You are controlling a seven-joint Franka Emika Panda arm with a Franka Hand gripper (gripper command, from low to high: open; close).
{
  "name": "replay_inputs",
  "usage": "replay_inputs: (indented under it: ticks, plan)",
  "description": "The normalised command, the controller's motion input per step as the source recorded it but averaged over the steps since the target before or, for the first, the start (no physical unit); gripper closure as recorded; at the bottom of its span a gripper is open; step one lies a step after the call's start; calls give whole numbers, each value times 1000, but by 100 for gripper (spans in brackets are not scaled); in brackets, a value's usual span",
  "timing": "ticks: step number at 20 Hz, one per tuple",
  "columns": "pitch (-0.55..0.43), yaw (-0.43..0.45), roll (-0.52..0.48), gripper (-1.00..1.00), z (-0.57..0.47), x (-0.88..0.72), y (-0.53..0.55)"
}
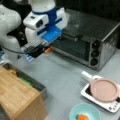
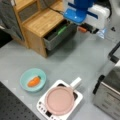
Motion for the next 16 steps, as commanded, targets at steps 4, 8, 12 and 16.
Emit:
replay_inputs:
  ticks: [4, 8, 12, 16]
  plan:
    - [137, 88, -50, -100, -40, 130, -25]
    - [123, 110, -51, -100, -116, 355, -118]
    - [98, 154, -50, -100, -182, 513, -212]
    - [62, 243, -51, -100, -143, 613, -306]
